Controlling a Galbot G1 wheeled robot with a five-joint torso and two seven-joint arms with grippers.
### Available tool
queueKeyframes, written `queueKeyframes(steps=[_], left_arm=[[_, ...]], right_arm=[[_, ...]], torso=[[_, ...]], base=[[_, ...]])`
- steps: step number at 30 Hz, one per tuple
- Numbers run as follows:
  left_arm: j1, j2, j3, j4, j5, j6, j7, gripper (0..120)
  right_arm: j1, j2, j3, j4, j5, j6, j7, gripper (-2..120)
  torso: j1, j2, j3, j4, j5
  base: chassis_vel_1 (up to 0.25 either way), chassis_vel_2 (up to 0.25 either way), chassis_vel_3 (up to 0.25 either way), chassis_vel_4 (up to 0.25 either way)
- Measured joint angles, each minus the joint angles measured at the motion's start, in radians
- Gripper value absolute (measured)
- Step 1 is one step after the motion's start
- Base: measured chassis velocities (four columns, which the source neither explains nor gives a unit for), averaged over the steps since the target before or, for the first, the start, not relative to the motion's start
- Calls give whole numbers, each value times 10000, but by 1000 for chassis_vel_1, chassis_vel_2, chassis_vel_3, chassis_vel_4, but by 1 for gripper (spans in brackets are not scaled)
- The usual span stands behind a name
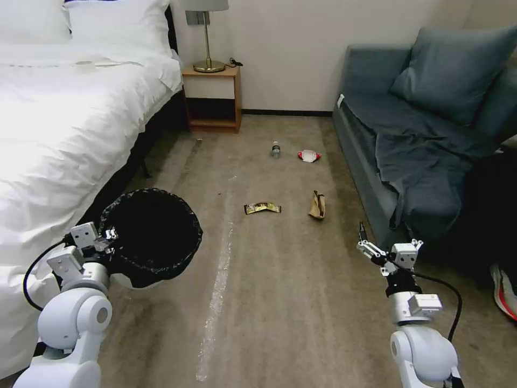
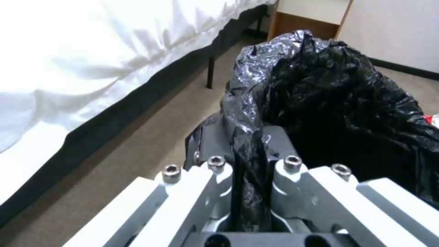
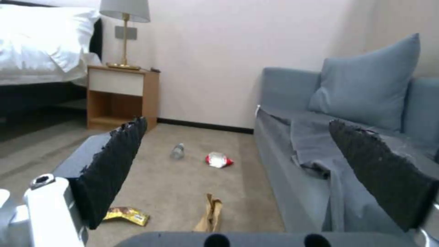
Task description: Pick up the trash bin, then pick up the garbage on the floor and place it into the trash bin.
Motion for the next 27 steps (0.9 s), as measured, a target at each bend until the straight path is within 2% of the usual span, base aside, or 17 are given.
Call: queueKeyframes(steps=[27], left_arm=[[34, -21, 57, 41, 198, -64, 132, 6]], right_arm=[[-54, 87, 274, -126, 127, 58, -318, 100]], torso=[[-1, 0, 0, 0, 0]], base=[[0, 0, 0, 0]])
